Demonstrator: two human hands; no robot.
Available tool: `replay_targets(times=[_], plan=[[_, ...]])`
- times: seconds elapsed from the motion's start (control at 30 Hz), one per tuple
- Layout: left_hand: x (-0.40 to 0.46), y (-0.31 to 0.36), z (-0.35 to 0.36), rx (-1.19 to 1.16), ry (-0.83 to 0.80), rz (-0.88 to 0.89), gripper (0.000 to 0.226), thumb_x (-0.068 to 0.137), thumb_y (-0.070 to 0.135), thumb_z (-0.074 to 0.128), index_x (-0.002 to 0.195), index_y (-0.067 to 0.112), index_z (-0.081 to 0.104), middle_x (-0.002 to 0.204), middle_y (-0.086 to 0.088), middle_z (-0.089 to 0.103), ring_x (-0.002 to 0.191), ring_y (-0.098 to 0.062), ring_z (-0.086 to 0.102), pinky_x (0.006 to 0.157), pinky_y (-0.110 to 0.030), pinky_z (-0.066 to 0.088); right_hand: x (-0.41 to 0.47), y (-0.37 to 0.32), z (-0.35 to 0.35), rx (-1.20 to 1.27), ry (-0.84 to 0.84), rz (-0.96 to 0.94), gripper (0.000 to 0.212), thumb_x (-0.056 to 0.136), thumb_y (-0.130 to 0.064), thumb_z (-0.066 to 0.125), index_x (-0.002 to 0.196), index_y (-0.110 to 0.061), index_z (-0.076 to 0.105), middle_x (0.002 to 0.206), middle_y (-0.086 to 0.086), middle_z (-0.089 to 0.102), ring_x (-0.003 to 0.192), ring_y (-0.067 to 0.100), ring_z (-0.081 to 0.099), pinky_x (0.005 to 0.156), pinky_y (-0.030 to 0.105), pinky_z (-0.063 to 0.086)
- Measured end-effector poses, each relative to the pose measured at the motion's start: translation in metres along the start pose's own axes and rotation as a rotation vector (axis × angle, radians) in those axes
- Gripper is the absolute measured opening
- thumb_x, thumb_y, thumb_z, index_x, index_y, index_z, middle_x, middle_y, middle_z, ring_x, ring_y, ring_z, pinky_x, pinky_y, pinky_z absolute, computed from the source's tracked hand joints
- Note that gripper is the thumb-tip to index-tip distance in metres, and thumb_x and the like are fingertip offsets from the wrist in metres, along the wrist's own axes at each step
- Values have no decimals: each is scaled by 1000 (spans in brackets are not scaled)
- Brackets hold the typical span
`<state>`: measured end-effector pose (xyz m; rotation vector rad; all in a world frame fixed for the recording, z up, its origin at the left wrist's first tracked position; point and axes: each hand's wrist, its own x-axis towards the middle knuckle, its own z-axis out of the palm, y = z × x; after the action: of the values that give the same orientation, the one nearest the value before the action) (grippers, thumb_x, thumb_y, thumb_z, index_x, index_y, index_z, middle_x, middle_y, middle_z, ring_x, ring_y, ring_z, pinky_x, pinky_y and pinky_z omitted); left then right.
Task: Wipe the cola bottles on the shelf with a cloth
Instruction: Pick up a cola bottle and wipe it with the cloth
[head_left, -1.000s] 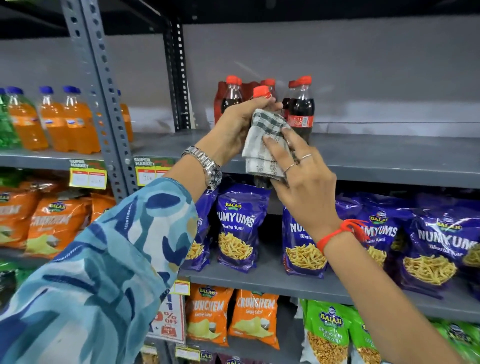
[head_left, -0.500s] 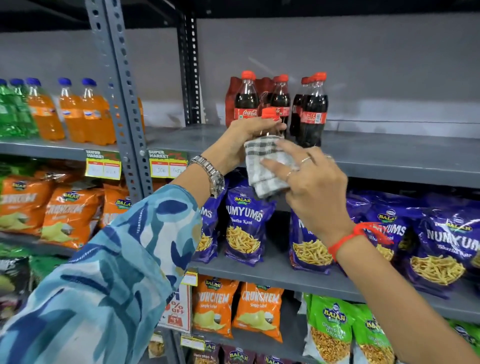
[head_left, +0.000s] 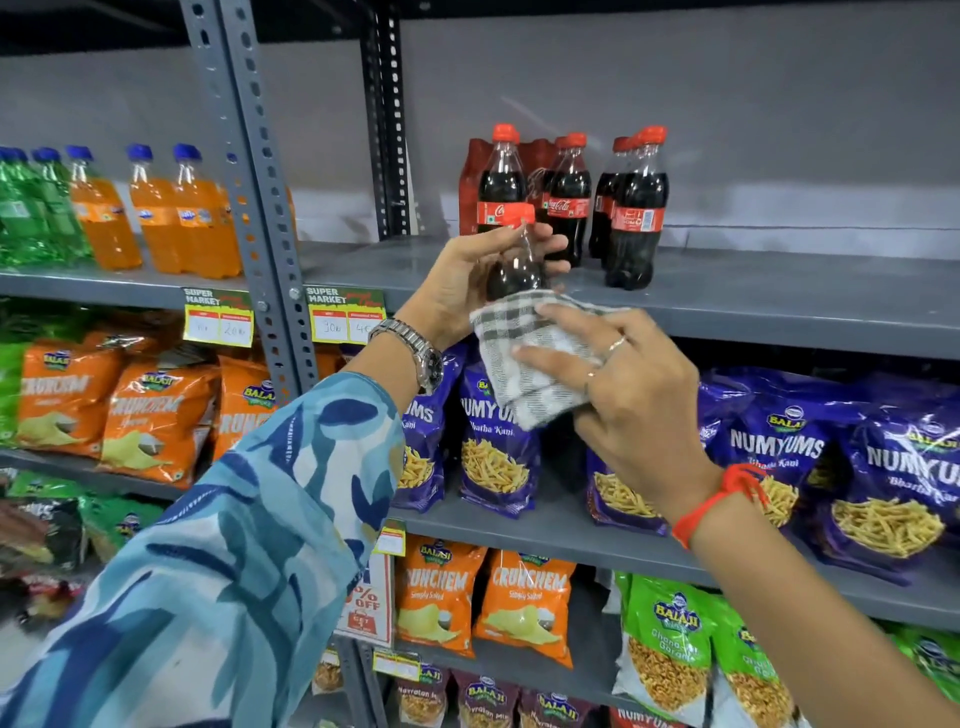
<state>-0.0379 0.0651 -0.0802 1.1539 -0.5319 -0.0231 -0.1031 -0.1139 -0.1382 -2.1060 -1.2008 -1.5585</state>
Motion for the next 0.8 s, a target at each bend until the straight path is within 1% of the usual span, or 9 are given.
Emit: replay_targets(times=[0.13, 0.2, 0.3, 0.4, 0.47, 0.53, 0.67, 0.73, 0.8], plan=[[0, 1, 3, -64, -1, 55, 24, 89, 19, 44, 95, 5, 63, 92, -7, 73, 83, -23, 69, 87, -40, 53, -27, -11, 14, -13, -234, -95, 49, 71, -3, 43, 100, -25, 75, 114, 2, 69, 79, 21, 50, 59, 26, 42], [0, 2, 1, -66, 11, 69, 25, 86, 20, 48, 98, 3, 63, 94, -8, 73, 86, -25, 69, 84, -39, 54, -36, -17, 11, 5, -280, -148, 45, 73, -6, 42, 95, -25, 75, 108, 0, 72, 78, 21, 53, 59, 25, 39], [1, 1, -1, -126, 13, 70, 32, 79, 27, 53, 95, 2, 65, 94, -11, 73, 88, -28, 69, 81, -39, 56, -24, -16, 0, 57, -116, -113, 36, 76, -2, 57, 98, -24, 75, 111, -1, 71, 81, 21, 53, 61, 27, 41], [3, 1, 1, -164, -3, 46, 34, 78, 29, 49, 91, 2, 67, 91, -11, 73, 87, -29, 69, 82, -40, 54, 0, -9, -3, 34, -2, -37, 42, 76, 1, 54, 105, -21, 74, 119, 4, 67, 85, 29, 58, 67, 33, 48], [3, 0, 5, -166, -8, 49, 35, 79, 29, 48, 89, 3, 69, 91, -11, 73, 87, -28, 70, 82, -40, 54, 3, -6, 4, -17, -37, -3, 52, 71, 6, 51, 110, -21, 72, 124, 6, 64, 87, 30, 57, 67, 36, 49], [4, -1, 5, -156, 2, 62, 35, 80, 28, 47, 90, 3, 69, 92, -11, 73, 87, -27, 70, 80, -39, 55, -12, -8, 10, -17, -107, -6, 55, 67, 4, 50, 110, -22, 72, 123, 6, 65, 88, 26, 54, 66, 32, 48], [2, -2, -3, -160, 53, 63, 36, 89, 26, 41, 94, 1, 66, 93, -12, 73, 87, -28, 70, 80, -38, 56, -39, -16, 3, 184, -293, -56, 48, 67, -8, 40, 93, -24, 77, 98, -7, 73, 72, 18, 58, 56, 22, 45], [2, -3, -4, -172, 40, 61, 34, 86, 26, 44, 92, 2, 67, 92, -11, 74, 87, -28, 70, 80, -39, 56, -33, -14, -6, 317, -216, 13, 41, 73, -3, 46, 93, -24, 77, 96, -10, 73, 72, 16, 63, 57, 23, 48], [1, -5, -1, -155, 10, 49, 33, 79, 27, 49, 89, 3, 69, 92, -10, 74, 87, -27, 70, 79, -38, 56, -17, -8, -13, 374, -58, 89, 32, 80, -3, 59, 100, -22, 75, 106, -7, 71, 80, 21, 65, 62, 33, 51]])
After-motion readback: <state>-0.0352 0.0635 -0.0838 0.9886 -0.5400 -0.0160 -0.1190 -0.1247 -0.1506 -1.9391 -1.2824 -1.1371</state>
